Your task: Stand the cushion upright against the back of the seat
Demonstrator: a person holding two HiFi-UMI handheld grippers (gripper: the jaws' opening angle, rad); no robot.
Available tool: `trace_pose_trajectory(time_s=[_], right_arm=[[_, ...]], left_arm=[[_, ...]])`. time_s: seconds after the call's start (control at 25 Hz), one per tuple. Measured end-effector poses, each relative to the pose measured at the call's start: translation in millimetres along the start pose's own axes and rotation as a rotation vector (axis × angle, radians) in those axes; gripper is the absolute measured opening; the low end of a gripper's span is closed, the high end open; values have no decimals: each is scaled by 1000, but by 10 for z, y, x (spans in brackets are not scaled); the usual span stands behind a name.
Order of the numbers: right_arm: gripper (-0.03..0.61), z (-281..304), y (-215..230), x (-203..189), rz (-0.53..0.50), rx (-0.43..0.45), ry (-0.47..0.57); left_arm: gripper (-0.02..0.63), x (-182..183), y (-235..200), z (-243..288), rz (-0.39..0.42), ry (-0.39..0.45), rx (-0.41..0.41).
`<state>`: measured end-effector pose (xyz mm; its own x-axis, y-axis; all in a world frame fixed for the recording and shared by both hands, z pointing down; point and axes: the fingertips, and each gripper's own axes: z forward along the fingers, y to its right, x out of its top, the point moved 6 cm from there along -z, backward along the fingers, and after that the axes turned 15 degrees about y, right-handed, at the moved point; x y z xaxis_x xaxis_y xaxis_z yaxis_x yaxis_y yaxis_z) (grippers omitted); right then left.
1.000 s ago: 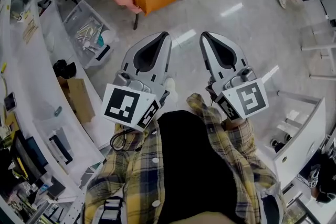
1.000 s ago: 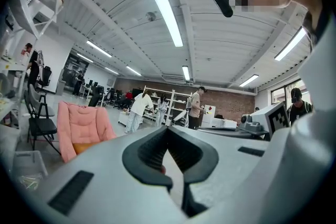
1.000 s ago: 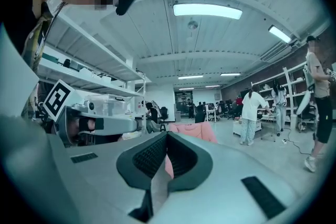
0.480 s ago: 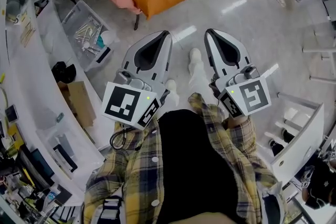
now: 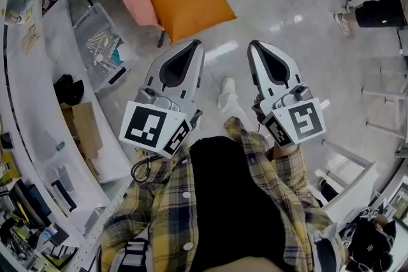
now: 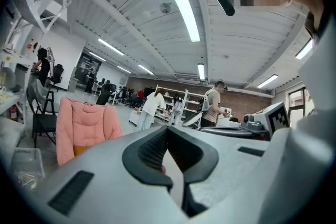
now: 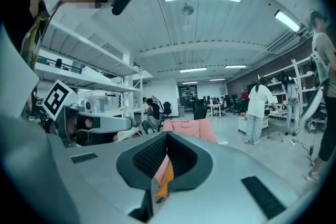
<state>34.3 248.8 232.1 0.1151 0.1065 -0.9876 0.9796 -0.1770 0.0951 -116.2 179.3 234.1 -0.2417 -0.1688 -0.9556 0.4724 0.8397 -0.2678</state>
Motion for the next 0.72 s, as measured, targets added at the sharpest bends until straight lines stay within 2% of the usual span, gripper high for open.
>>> trace_pose_trajectory(time_s=[0.32, 0.72], right_arm=[[17, 276, 972, 77, 1, 120, -4], [17, 580, 1393, 21, 64, 227, -48]], left_arm=[[3, -100, 106, 851, 29, 44, 118], [3, -192, 86, 1183, 32, 8, 242]])
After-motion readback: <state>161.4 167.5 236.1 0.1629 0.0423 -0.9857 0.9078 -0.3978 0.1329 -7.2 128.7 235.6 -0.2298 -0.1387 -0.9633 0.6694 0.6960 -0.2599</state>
